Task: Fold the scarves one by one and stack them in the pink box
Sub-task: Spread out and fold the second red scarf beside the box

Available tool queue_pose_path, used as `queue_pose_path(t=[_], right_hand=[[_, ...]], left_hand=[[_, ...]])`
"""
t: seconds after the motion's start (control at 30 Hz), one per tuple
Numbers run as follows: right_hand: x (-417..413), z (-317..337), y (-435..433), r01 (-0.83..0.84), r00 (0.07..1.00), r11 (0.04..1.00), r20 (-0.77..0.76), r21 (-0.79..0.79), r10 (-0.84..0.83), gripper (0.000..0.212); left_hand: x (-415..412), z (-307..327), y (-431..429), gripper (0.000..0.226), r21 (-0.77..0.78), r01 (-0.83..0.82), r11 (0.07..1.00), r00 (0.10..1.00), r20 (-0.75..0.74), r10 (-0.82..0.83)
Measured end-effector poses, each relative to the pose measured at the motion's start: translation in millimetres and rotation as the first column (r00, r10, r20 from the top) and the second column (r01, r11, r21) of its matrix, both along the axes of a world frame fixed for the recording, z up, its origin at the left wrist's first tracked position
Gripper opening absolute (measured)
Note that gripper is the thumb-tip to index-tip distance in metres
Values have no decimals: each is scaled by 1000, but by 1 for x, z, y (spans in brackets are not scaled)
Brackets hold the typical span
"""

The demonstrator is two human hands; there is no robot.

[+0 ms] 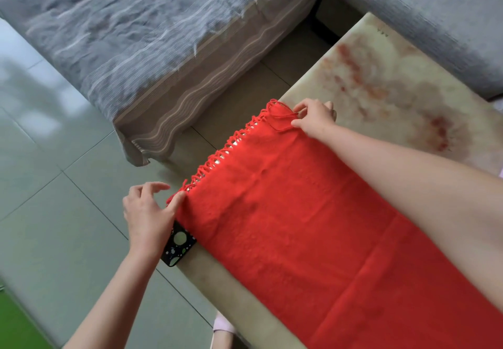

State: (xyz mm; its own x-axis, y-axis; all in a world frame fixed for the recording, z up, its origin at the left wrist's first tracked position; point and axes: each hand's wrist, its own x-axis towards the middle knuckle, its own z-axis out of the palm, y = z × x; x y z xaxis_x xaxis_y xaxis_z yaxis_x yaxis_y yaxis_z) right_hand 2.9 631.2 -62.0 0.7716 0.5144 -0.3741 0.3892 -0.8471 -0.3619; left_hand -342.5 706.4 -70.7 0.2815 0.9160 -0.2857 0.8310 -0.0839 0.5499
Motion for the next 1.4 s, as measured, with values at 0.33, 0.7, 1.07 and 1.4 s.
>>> queue_pose_path(t=[0.33, 0.7, 1.07, 1.4], right_hand=[[-4, -2, 21, 4, 996, 1000, 87, -4, -4, 13], [-9, -1, 36, 52, 991, 999, 127, -1, -51, 4], [-3, -1, 36, -19, 995, 1000, 101, 9, 18, 14], [-1, -6, 34, 33, 991, 994, 127, 104, -47, 12]], left_hand=[[-2, 3, 0, 11, -86, 47, 995, 995, 92, -39], [-2, 2, -1, 12, -68, 65, 996, 981, 189, -52], [1, -2, 0, 9, -43, 113, 993, 979, 177, -104], [12, 2, -4, 15, 32, 121, 992, 977, 171, -125]])
